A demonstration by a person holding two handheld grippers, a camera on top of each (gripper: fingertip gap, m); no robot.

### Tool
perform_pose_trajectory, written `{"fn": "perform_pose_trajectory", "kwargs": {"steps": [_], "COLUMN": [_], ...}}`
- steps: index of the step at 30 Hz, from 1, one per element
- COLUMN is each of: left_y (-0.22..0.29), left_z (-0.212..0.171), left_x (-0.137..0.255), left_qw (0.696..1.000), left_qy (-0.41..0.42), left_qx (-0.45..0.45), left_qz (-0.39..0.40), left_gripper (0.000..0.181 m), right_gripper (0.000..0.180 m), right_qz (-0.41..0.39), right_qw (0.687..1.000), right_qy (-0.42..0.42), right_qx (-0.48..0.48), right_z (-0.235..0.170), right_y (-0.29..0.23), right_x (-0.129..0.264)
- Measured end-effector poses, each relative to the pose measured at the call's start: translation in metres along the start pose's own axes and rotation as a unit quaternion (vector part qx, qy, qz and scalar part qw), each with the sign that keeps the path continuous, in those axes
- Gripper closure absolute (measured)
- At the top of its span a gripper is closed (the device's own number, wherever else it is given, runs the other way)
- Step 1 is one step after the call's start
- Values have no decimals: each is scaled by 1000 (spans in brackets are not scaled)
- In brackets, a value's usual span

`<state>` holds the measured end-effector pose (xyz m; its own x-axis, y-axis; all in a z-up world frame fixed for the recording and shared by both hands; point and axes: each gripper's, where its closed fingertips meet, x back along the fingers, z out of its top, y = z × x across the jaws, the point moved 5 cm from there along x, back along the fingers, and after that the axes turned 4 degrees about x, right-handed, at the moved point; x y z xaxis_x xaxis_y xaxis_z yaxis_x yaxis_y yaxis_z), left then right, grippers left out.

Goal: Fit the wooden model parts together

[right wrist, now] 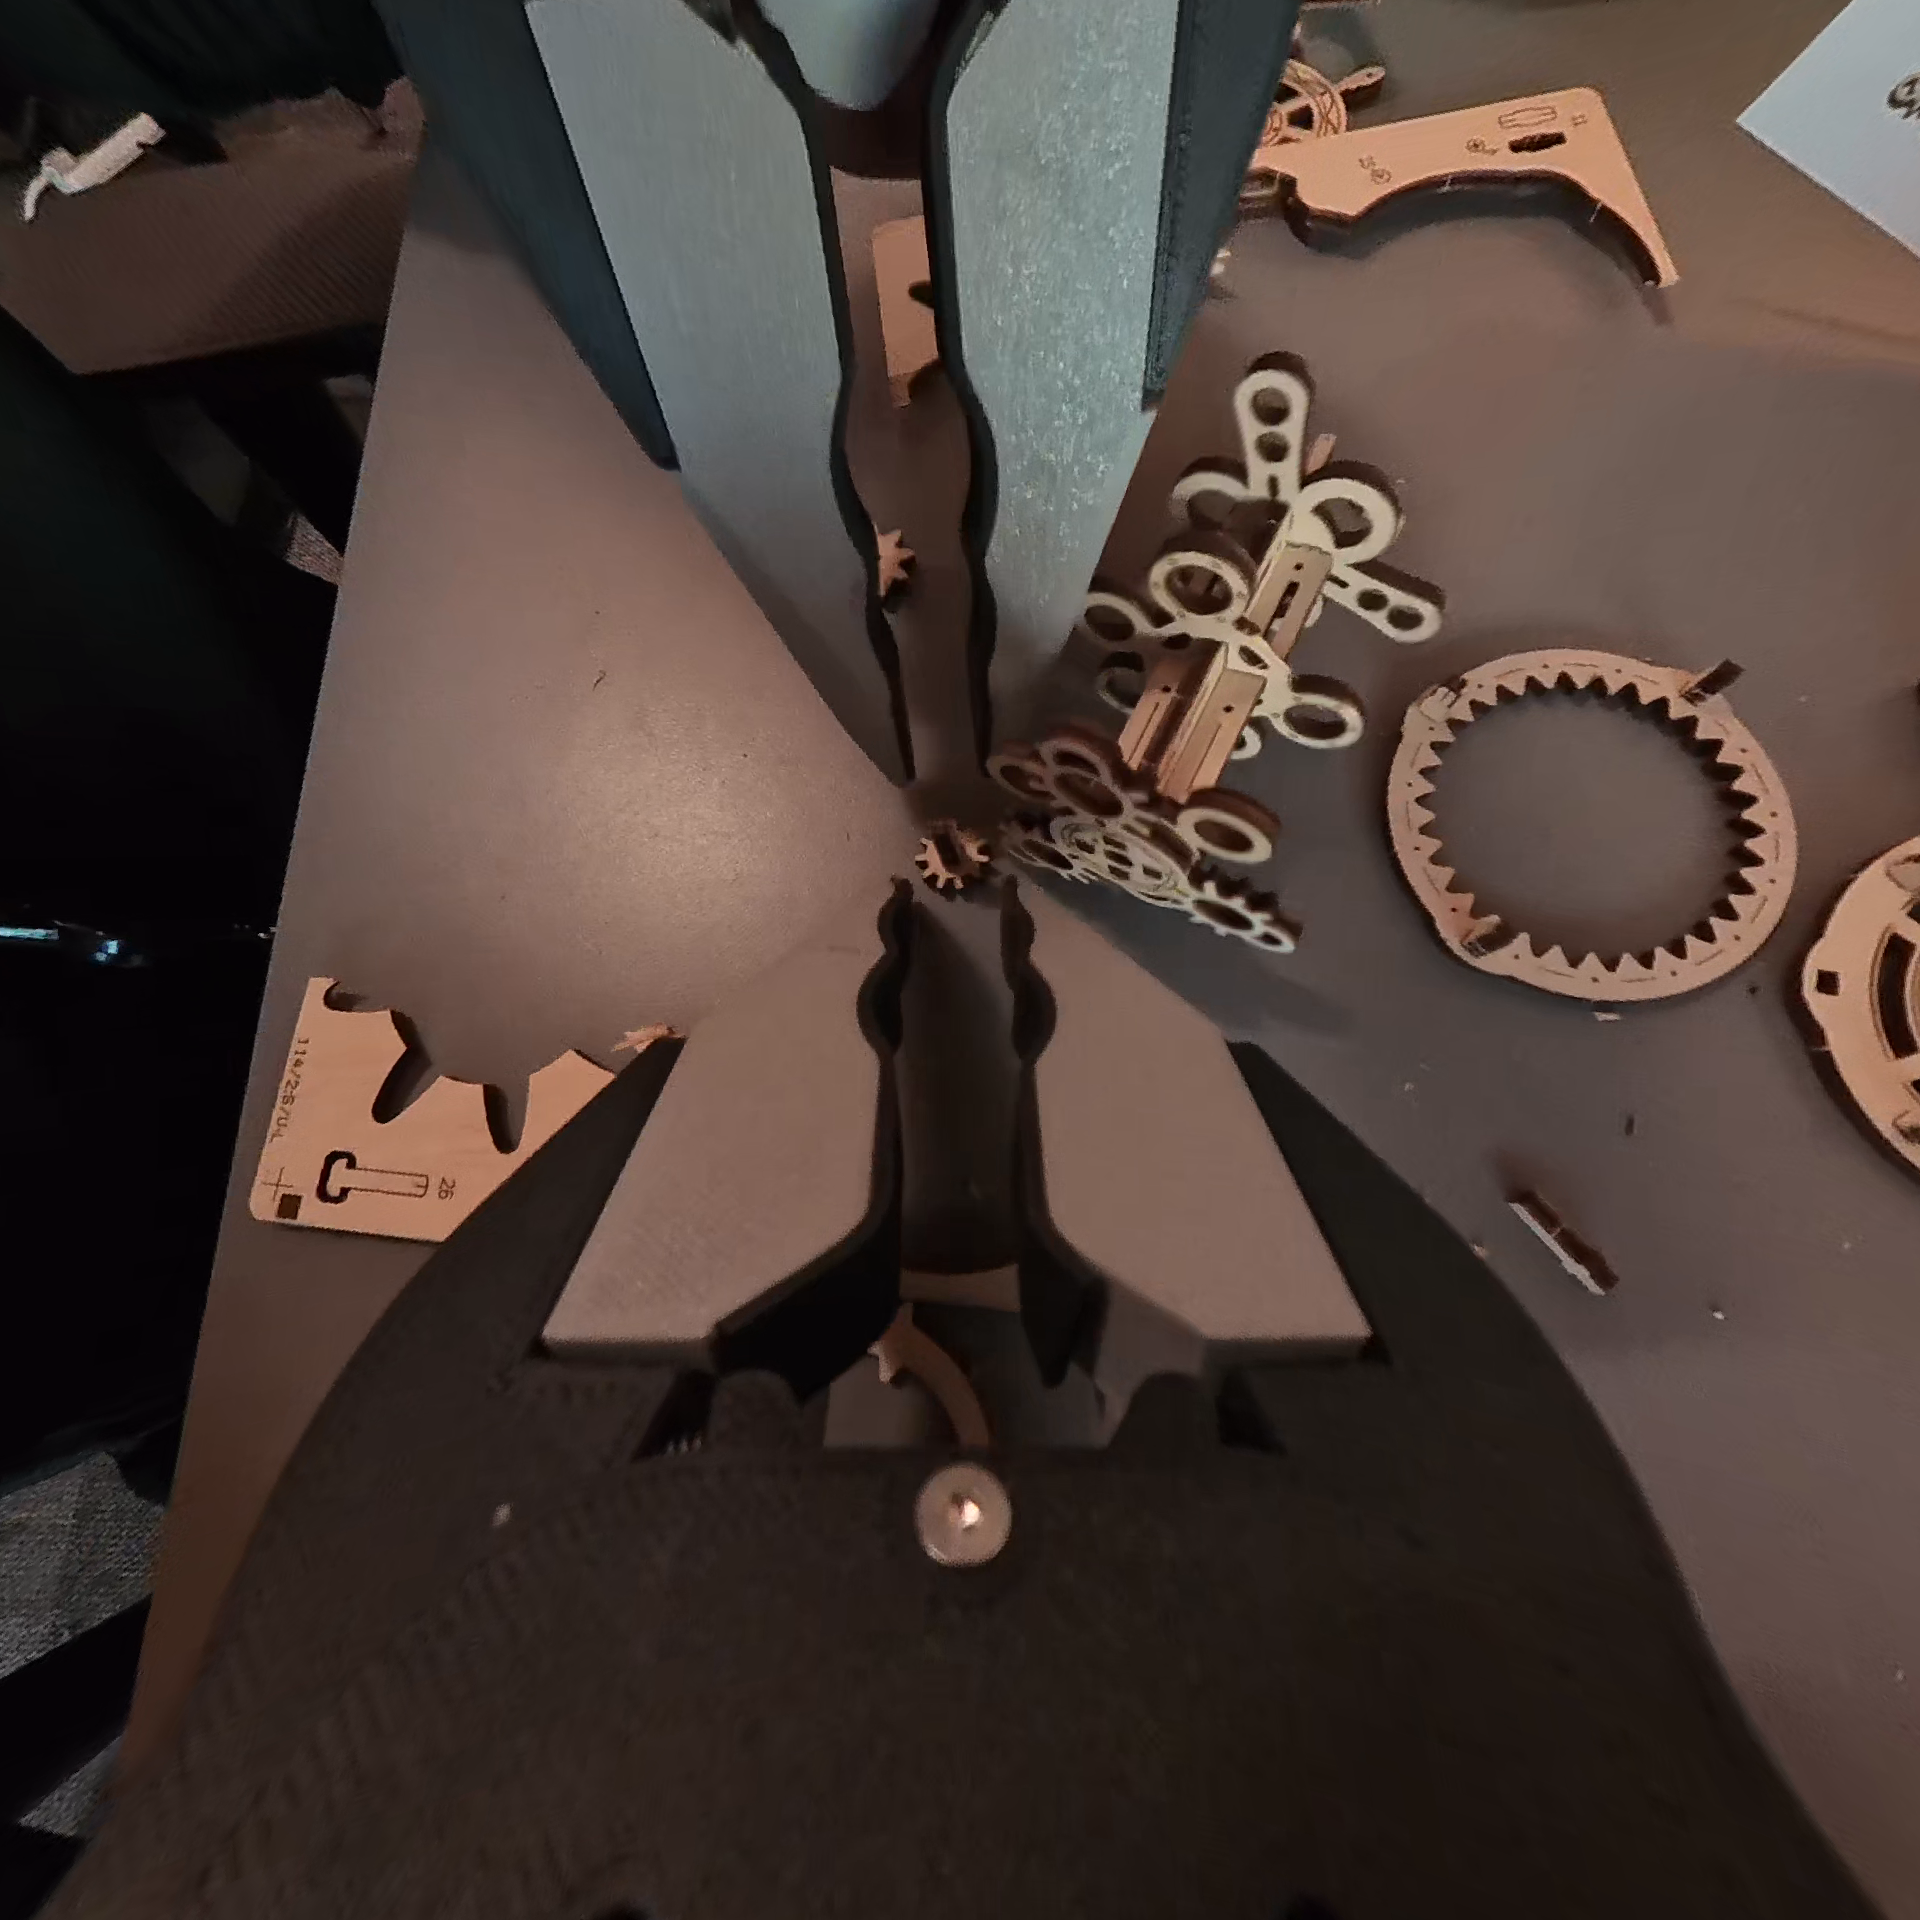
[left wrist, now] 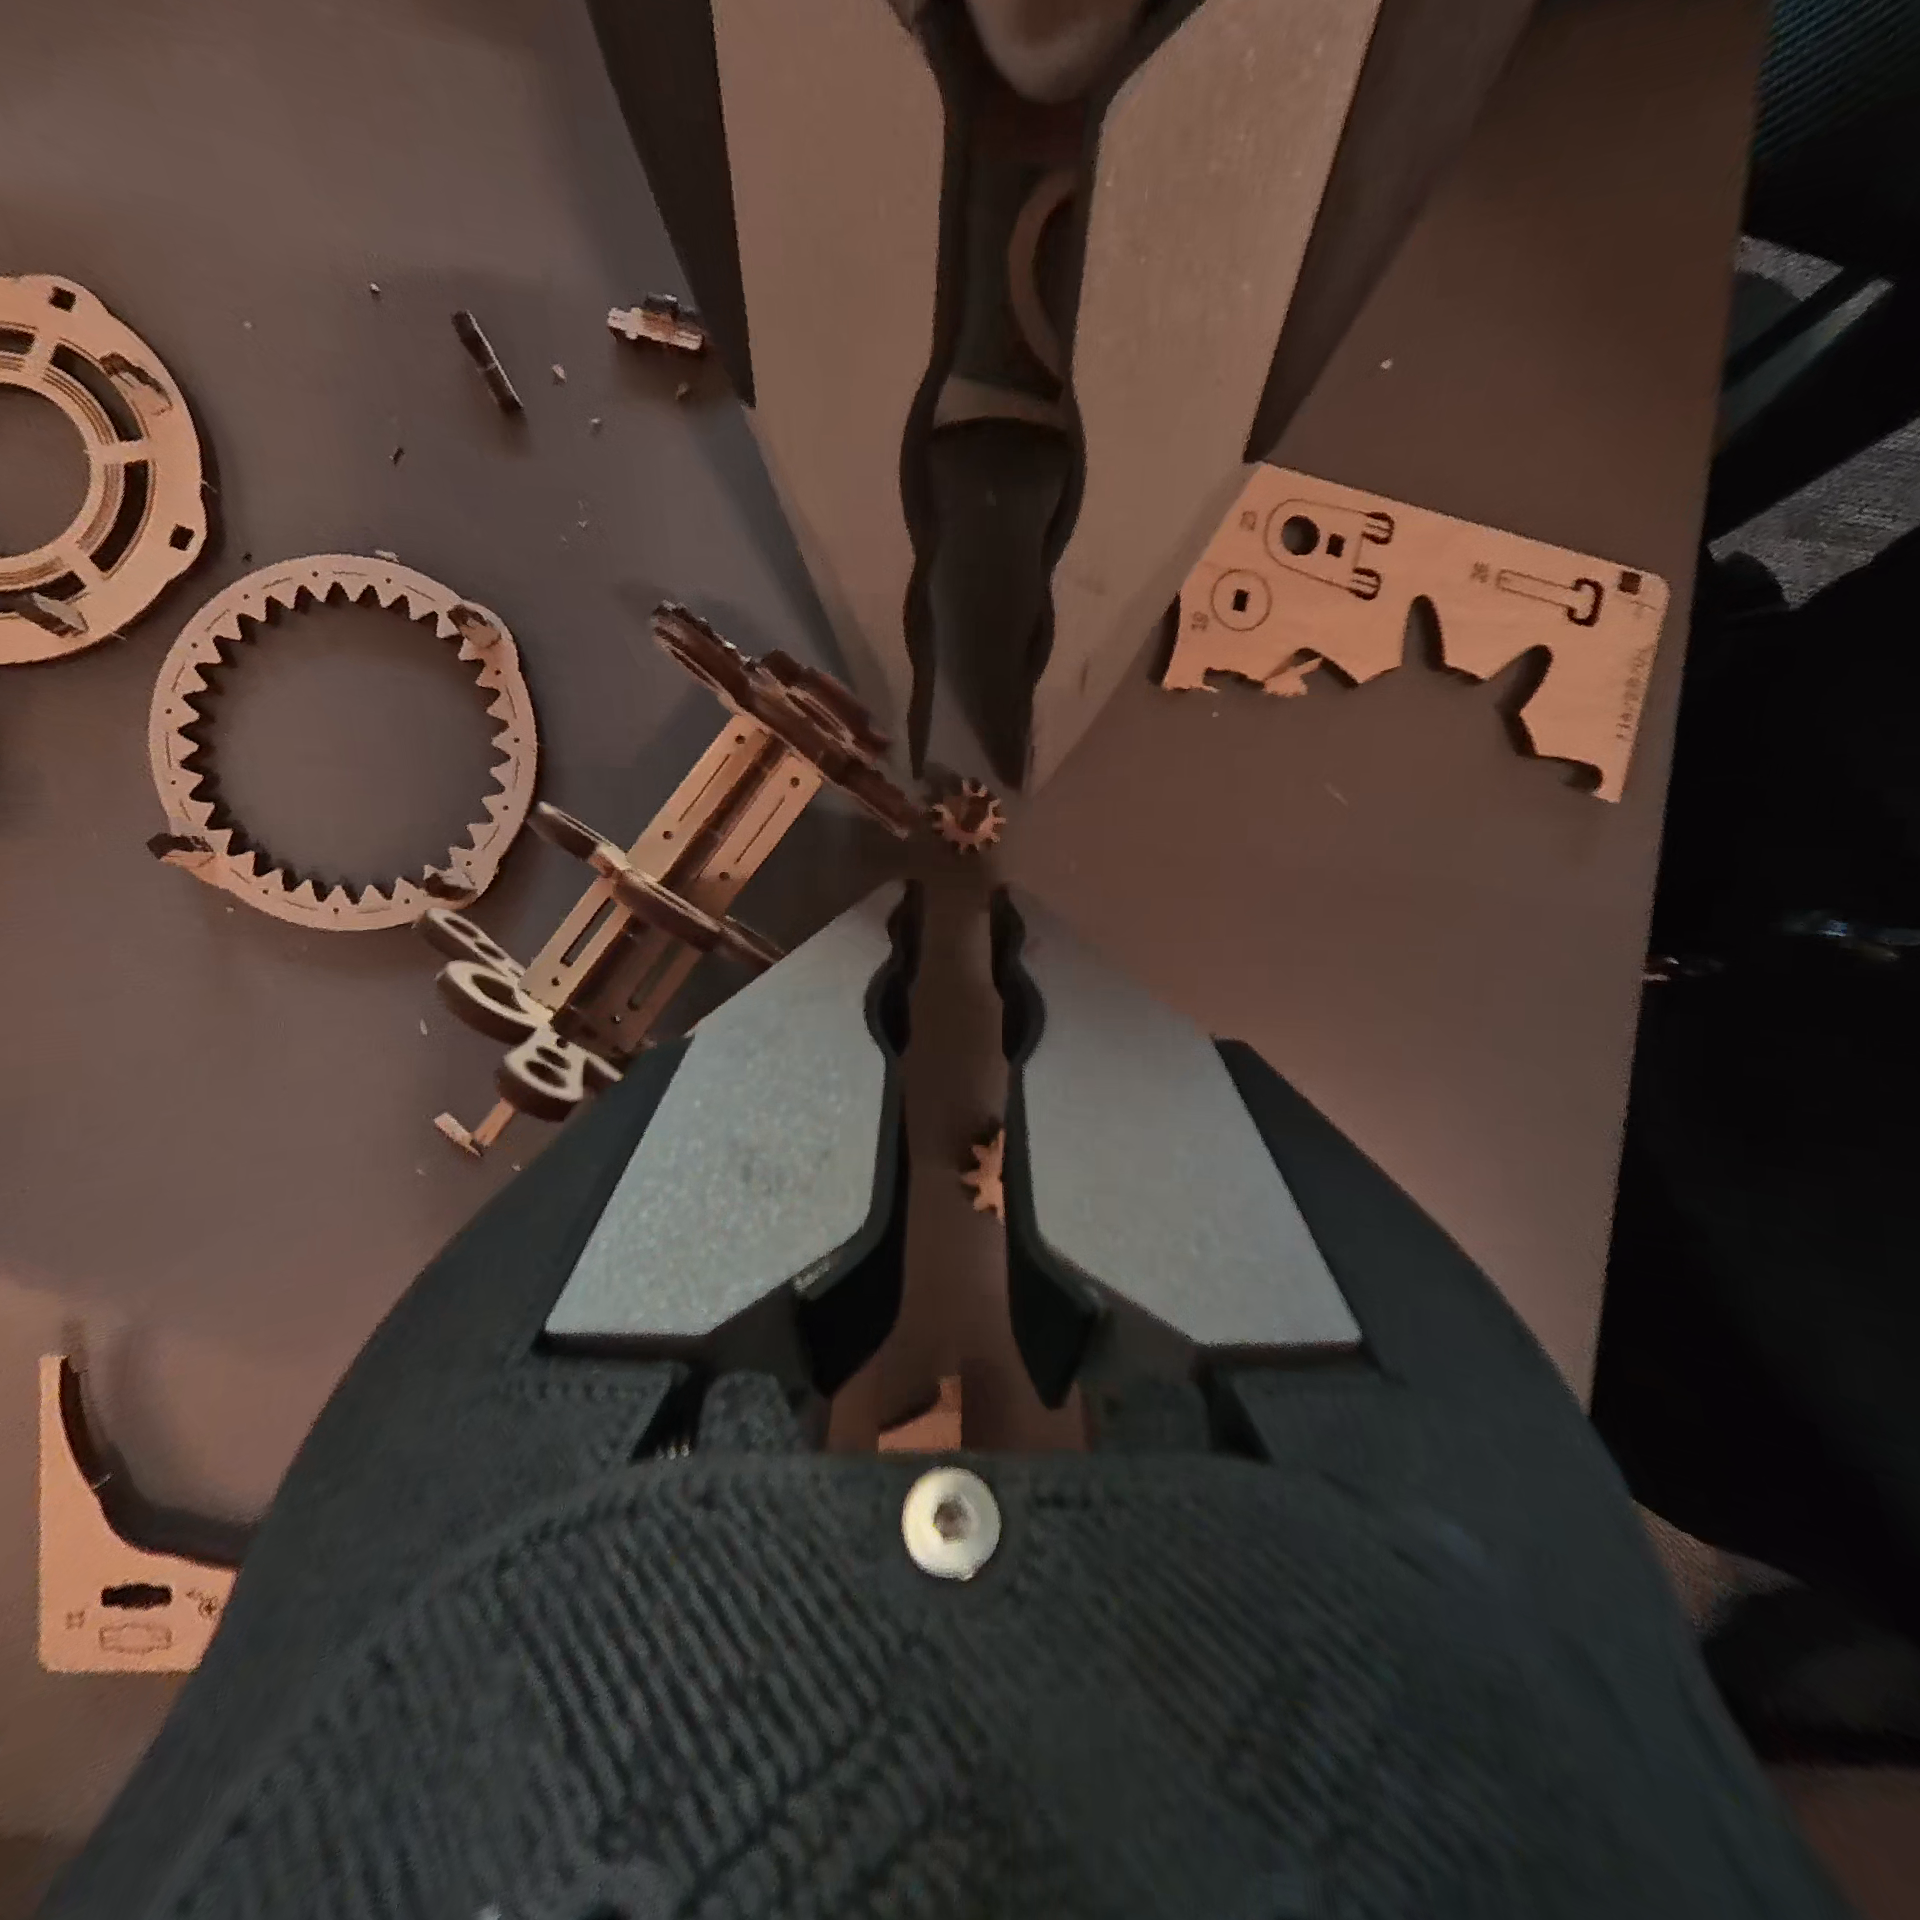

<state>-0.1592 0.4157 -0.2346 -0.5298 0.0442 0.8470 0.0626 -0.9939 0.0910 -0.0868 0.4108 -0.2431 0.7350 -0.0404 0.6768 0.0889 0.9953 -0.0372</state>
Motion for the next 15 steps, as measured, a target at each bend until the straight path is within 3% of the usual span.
{"fn": "perform_pose_trajectory", "kwargs": {"steps": [15], "left_y": [12], "left_z": [0], "left_x": [-6], "left_qw": [1000], "left_qy": [20], "left_qx": [-8], "left_qz": [8], "left_gripper": [177], "right_gripper": [171], "right_qz": [34], "right_qw": [999], "right_qy": [13], "right_qx": [-11], "right_z": [3], "right_y": [-7], "right_x": [0]}}
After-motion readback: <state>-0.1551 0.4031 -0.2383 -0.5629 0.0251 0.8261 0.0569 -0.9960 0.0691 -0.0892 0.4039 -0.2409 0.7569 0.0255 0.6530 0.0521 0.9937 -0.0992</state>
